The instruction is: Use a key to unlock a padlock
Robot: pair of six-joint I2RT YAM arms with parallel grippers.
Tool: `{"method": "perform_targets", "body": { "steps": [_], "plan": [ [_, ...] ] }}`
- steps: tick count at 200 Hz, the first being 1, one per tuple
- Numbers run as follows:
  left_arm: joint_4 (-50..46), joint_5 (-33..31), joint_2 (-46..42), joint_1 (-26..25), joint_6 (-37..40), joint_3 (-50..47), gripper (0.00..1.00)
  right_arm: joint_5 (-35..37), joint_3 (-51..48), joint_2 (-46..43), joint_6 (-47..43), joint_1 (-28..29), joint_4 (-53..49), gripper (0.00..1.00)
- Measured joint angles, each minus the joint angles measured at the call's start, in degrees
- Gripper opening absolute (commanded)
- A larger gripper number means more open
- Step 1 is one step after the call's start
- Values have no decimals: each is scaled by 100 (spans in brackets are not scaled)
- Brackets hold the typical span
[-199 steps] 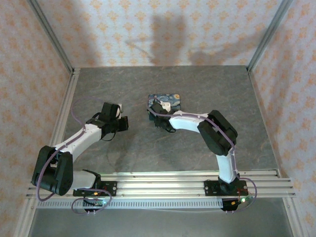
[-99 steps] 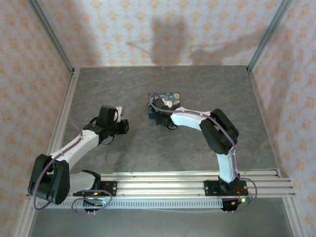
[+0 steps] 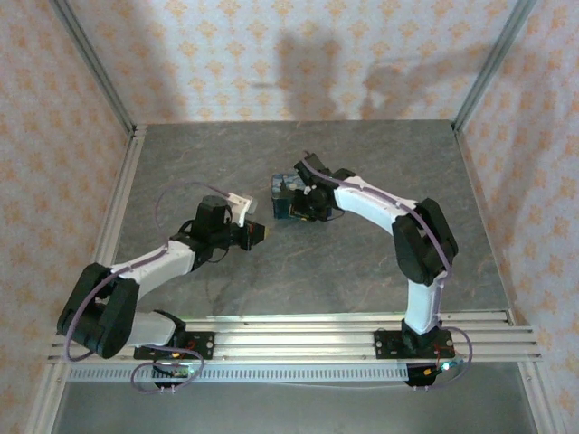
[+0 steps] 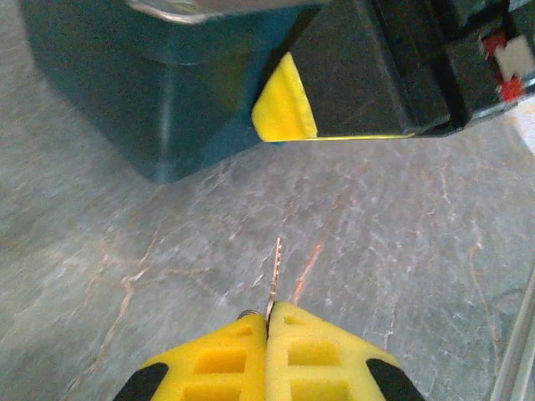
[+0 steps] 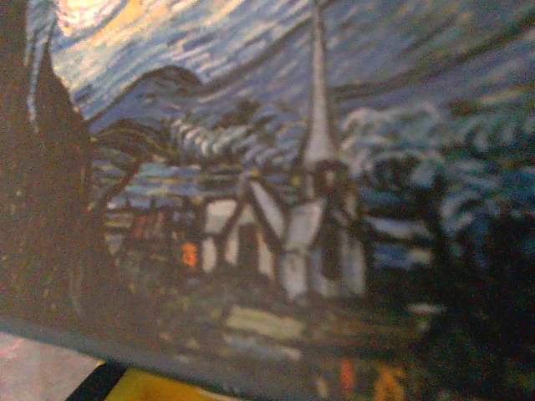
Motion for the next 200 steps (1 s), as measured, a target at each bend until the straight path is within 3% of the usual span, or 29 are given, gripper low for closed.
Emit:
{"method": "perform_targets", "body": {
  "steps": [104,200],
  "plan": [
    [2758,490,988,-39,-343,-706,0,-1991,2,-92,562,-494,-83,0],
    [3644,592,1596,-42,-603,-535,0,-2382,0,-256,782,-658,-98,0]
  ]
}}
